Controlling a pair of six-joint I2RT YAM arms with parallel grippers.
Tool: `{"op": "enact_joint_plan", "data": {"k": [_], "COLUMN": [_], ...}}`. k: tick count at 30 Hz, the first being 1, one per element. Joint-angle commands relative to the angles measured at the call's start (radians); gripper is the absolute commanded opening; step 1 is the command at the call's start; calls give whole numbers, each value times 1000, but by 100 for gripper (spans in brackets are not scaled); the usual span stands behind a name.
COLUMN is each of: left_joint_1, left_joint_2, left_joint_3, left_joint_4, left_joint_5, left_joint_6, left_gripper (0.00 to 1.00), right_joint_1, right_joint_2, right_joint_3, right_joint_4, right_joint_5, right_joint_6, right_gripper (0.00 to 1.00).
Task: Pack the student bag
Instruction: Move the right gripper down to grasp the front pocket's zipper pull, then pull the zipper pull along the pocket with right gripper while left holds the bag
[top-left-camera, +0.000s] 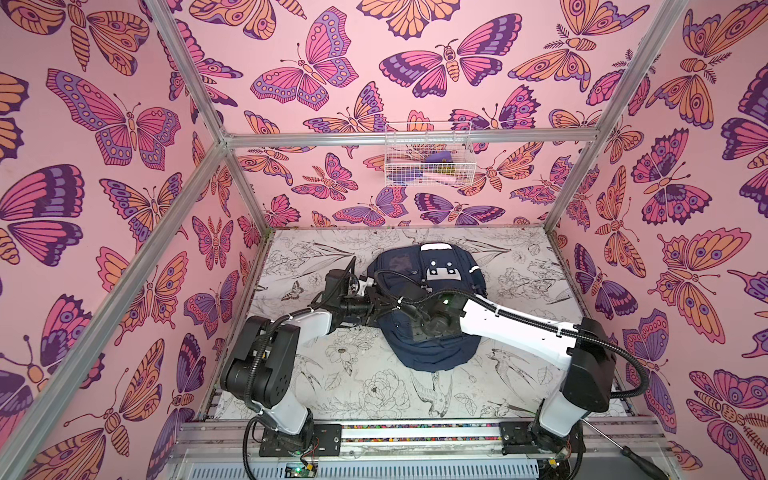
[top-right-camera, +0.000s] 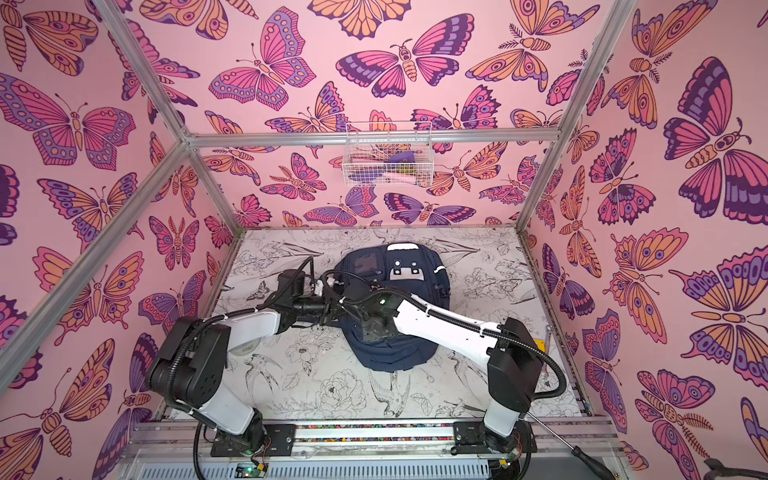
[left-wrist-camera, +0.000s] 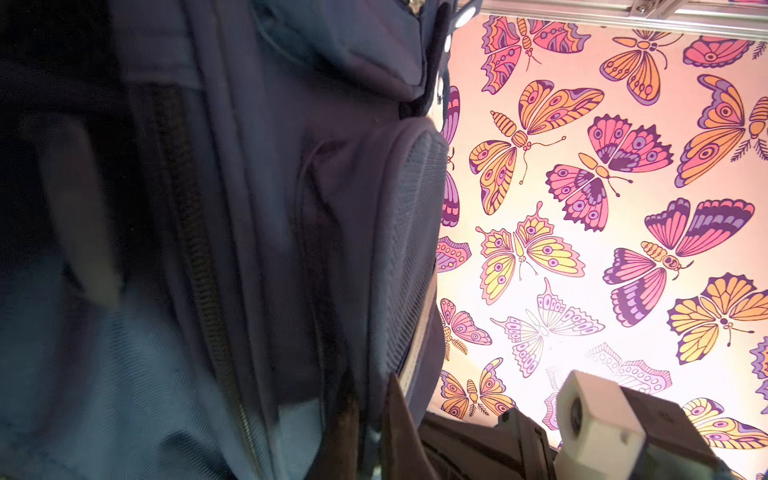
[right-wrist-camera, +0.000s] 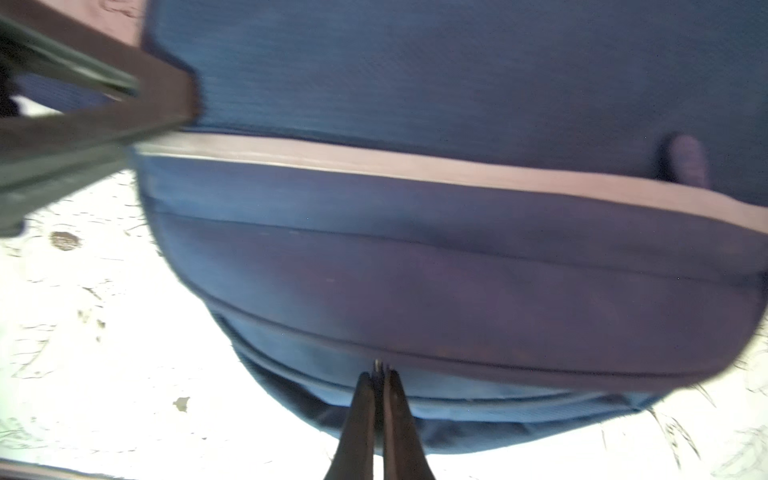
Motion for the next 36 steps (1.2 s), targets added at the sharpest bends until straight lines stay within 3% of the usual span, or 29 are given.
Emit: {"op": "enact_joint_plan", "data": {"k": [1,19,22,27,31,36], "left_joint_1": [35,106,106,94,30,-133], "left_joint_2": [-10,-22,-52,-160,-325,-512], "left_joint_3": [20,18,6,-42,-93,-110], "left_joint_4": [-20,-75,-77,-136,-362,-521], "left_joint_5": [-28,-33,-47,-126,-305,-500], "left_joint_6": [35,20,16,-5,-44,-177], "left_gripper": [0,0,22,47,53,60], "right_joint_1": [-28,-29,-29,-29,-29,-31], "right_joint_2": [-39,-120,-174,-178,-173,-160], "right_joint_3": [-30,-141,-154,-137,-126,-129], "right_joint_4": [-113,-36,-1,29,41,102], "right_joint_5": [63,41,38,-22,-59,-132], "right_joint_6": [-9,-23,-25,-61,-83,-108], "right_gripper": [0,0,0,0,0,0]}}
